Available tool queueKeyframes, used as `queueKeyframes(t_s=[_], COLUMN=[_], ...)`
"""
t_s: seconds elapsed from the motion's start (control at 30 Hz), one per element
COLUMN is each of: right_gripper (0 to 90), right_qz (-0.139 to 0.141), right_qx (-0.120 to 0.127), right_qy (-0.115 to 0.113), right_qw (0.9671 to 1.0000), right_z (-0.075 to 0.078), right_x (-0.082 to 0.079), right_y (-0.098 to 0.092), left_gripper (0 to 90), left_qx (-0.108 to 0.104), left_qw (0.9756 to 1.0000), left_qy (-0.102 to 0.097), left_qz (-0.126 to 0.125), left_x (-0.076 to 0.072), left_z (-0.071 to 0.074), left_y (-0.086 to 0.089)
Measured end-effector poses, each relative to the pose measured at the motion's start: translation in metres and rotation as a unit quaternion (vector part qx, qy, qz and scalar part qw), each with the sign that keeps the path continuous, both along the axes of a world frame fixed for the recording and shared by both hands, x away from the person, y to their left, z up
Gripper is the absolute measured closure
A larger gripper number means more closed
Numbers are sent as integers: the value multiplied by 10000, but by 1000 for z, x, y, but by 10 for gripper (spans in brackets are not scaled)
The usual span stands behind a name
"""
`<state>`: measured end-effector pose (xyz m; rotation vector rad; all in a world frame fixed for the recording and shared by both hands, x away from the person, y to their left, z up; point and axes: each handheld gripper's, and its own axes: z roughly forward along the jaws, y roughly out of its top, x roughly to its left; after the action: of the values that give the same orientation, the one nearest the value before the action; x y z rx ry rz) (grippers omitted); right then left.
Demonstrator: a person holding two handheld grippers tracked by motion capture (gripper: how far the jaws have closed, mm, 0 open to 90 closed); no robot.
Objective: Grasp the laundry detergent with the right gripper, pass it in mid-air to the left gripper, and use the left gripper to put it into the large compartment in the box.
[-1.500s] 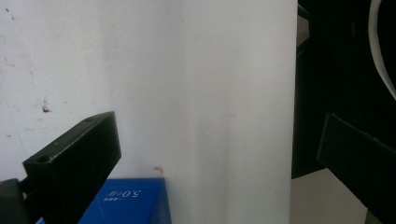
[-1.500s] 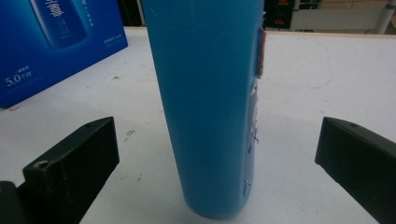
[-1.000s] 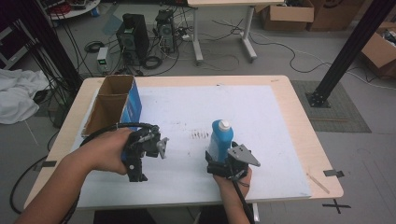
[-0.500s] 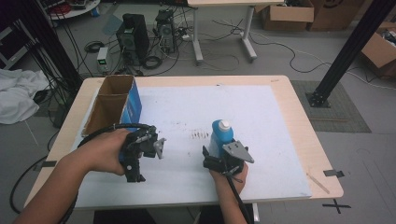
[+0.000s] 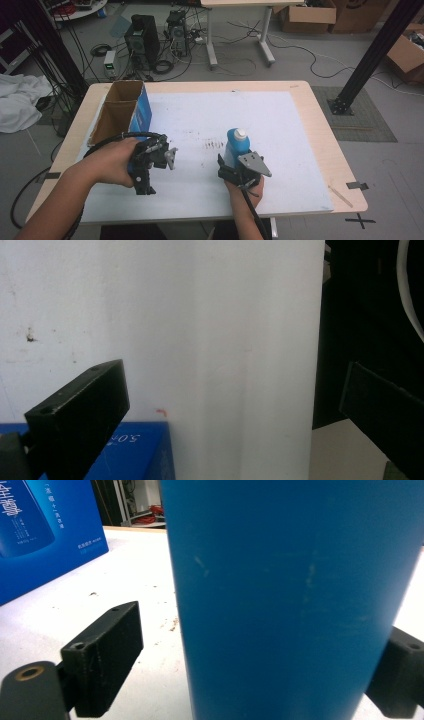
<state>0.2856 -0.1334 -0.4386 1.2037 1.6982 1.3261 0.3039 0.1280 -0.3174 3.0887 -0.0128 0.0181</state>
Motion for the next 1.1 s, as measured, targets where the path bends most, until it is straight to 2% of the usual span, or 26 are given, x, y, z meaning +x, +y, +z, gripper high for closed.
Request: queueKeyframes(t_s=[0.4,0.5,0.67,0.83,1.1], right_gripper=[189,215,247,317,353], right_qz=[-70,-49,-49,-64,-106], right_qx=[47,186,126,93,92], right_qy=[52,121,123,87,81], right_qw=[10000,9997,9998,9999,9999], right_z=[0,0,-1,-1,-1], right_x=[1,2,2,1,0], right_y=[-2,-2,-1,-1,-2], left_gripper=[0,1,1,1,1], left_qx=[21,30,21,18,14], left_qw=[10000,10000,10000,10000,10000], left_qy=[-10,-5,0,4,1], left_qz=[-7,-10,3,-3,-3], left_x=[0,0,0,0,1], left_z=[1,1,-1,-1,0], left_y=[0,0,1,1,0])
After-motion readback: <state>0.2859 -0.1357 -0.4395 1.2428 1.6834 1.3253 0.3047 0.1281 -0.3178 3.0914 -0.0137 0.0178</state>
